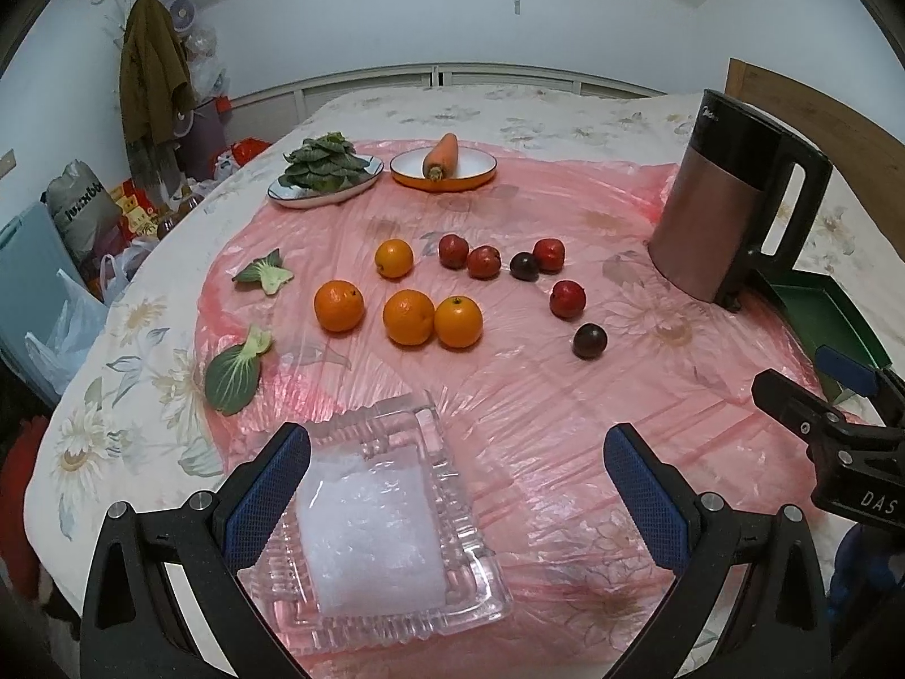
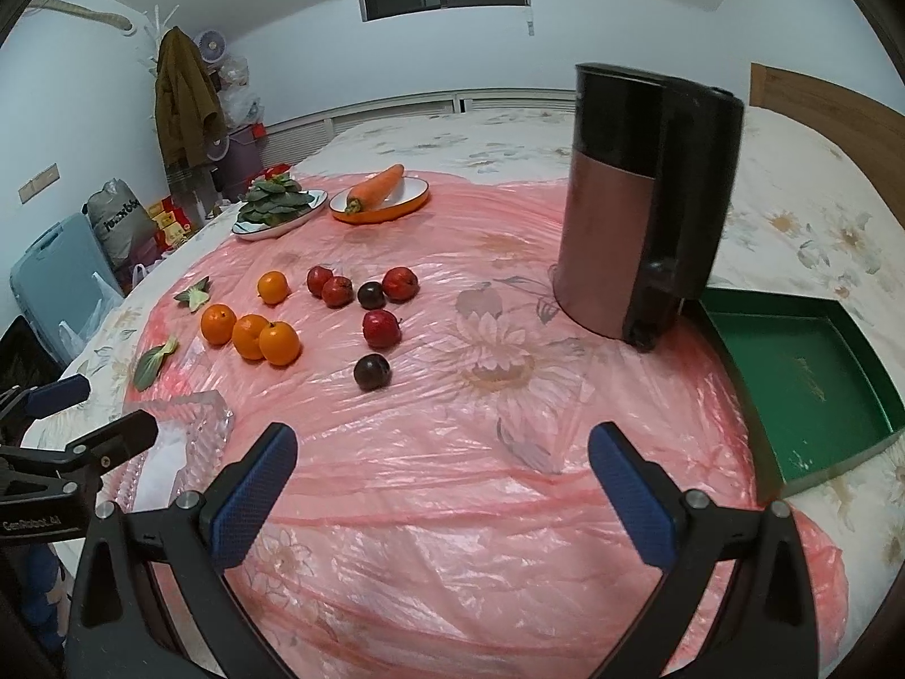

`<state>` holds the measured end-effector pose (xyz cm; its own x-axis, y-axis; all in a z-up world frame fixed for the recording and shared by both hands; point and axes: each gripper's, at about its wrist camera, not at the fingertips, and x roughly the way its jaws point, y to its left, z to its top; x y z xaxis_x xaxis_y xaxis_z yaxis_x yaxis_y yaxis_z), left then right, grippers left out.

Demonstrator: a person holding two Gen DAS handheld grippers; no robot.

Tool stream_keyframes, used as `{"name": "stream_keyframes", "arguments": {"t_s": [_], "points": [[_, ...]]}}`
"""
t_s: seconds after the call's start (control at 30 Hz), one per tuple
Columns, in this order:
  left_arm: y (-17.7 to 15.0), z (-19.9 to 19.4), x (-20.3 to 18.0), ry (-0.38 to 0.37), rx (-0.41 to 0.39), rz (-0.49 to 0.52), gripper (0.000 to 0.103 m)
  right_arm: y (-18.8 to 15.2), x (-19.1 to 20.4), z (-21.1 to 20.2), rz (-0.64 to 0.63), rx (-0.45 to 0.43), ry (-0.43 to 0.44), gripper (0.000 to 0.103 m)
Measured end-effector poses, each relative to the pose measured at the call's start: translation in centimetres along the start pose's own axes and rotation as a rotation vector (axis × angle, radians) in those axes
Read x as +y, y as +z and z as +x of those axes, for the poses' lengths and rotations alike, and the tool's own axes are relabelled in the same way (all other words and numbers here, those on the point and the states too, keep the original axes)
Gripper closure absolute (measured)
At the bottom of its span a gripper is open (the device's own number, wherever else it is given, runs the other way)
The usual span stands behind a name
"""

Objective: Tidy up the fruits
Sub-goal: 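Grasp the dark plum with the right gripper while the left gripper grasps an orange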

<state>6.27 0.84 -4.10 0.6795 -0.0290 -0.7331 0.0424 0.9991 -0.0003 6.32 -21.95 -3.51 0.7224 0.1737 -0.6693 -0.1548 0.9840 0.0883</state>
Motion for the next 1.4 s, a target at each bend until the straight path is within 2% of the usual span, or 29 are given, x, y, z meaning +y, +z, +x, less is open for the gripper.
{"name": "stream_keyframes", "arguments": {"t_s": [0.2, 0.3, 0.47, 0.53, 0.6, 0.67, 0.73, 0.9, 1.13, 1.23, 1.4], "points": [[0.6, 1.1, 2.1, -0.002, 0.006, -0.041, 0.002, 0.3, 0.6, 1.5, -0.017, 0.018, 0.022, 0.000], [1.2, 2.1, 3.5, -0.001, 0.016, -0.059, 0.008, 0.5, 1.2, 2.6, -0.030, 0.032, 0.043, 0.000], [2.2, 4.2, 5.2, -0.023, 0.042, -0.066, 0.024, 0.8, 2.0, 5.1, -0.044, 0.065, 0.089, 0.000], [2.8, 5.3, 5.5, -0.033, 0.055, -0.075, 0.024, 0.9, 2.4, 6.1, -0.050, 0.078, 0.104, 0.000], [3.4, 6.6, 5.9, -0.067, 0.080, -0.119, 0.026, 1.0, 2.7, 7.2, -0.058, 0.094, 0.113, 0.000], [4.2, 8.1, 6.4, -0.099, 0.108, -0.178, 0.033, 1.1, 2.9, 8.3, -0.058, 0.106, 0.122, 0.000], [4.7, 9.4, 6.7, -0.113, 0.130, -0.235, 0.036, 1.2, 3.0, 9.2, -0.052, 0.116, 0.129, 0.000], [5.7, 12.5, 7.2, -0.065, 0.152, -0.342, 0.036, 1.6, 3.2, 11.0, -0.050, 0.132, 0.136, 0.000], [6.8, 15.6, 7.7, -0.054, 0.196, -0.451, 0.038, 2.2, 3.7, 13.3, -0.065, 0.145, 0.148, 0.000], [6.9, 16.7, 7.5, -0.052, 0.228, -0.476, 0.038, 2.3, 3.9, 14.1, -0.067, 0.153, 0.153, 0.003], [6.6, 17.7, 7.8, -0.054, 0.274, -0.536, 0.038, 2.2, 4.0, 15.0, -0.068, 0.177, 0.147, 0.013]]}}
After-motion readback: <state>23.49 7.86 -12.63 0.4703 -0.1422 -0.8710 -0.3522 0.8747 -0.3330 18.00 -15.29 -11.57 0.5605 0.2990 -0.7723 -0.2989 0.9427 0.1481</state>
